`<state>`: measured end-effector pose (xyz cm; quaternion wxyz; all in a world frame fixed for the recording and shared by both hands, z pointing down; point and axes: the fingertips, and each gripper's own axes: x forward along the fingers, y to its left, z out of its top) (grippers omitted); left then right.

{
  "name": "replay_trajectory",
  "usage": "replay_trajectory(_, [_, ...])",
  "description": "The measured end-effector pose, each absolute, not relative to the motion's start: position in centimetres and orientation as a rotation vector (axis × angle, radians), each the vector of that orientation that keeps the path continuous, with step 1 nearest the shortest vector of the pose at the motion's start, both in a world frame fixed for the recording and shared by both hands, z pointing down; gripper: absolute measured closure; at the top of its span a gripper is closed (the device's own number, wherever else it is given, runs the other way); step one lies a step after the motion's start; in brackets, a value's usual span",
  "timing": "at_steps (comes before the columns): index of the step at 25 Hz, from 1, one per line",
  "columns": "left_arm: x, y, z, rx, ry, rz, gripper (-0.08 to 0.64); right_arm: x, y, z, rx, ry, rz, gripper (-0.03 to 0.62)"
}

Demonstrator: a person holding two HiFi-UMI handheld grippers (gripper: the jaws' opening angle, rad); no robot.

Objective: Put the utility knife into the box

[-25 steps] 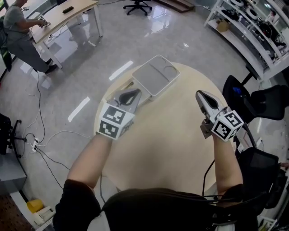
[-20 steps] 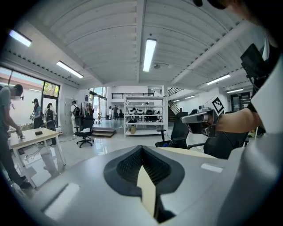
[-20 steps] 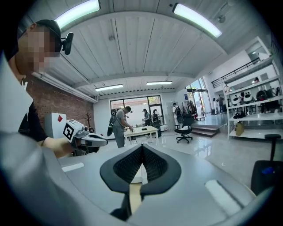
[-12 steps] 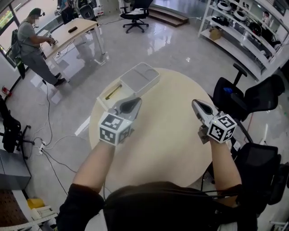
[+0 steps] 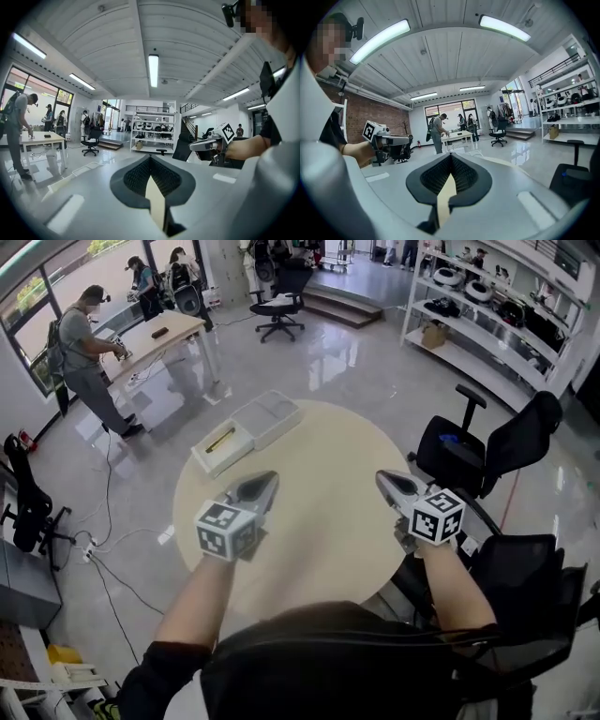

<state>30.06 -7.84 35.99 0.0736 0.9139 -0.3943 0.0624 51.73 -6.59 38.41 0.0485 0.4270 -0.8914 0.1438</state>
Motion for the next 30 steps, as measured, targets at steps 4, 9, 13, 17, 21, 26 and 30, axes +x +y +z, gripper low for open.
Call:
replay_trajectory(4, [32.3, -3.6, 34.6, 2.767, -1.197, 0.177, 0.56, 53.7, -2.8, 37.3, 1.295, -2.734, 0.415, 0.578])
replay_trajectory(9, [35.3, 1.4, 33.2, 2.799, -1.188, 0.155, 0.56, 55.2, 1.9, 35.7, 1.256, -2.753, 0.363, 0.578])
replay_trajectory(13, [36.9, 5.2, 33.1, 2.823, -1.143, 0.174, 0.56, 55.0, 5.5, 35.4, 1.22, -2.765, 0.358, 0.578])
replay_trajectory(17, [37.6, 8.2, 32.4, 2.834, -1.087, 0.145, 0.56, 54.6, 8.8, 35.3, 1.224, -2.772, 0.392, 0.578])
replay_trajectory(21, [38.2, 10.9, 31.9, 2.846, -1.025, 0.08, 0.56, 54.2, 11.8, 34.9, 1.247, -2.777, 0.377, 0.578])
replay_trajectory(26, [38.2, 13.5, 32.5, 2.819, -0.917, -0.02, 0.56, 53.1, 14.9, 35.7, 1.28, -2.766, 0.363, 0.578])
replay_trajectory(30, [38.0, 14.7, 32.1, 2.834, -0.903, -0.05, 0.56, 53.7, 16.4, 35.7, 1.317, -2.742, 0.354, 0.58])
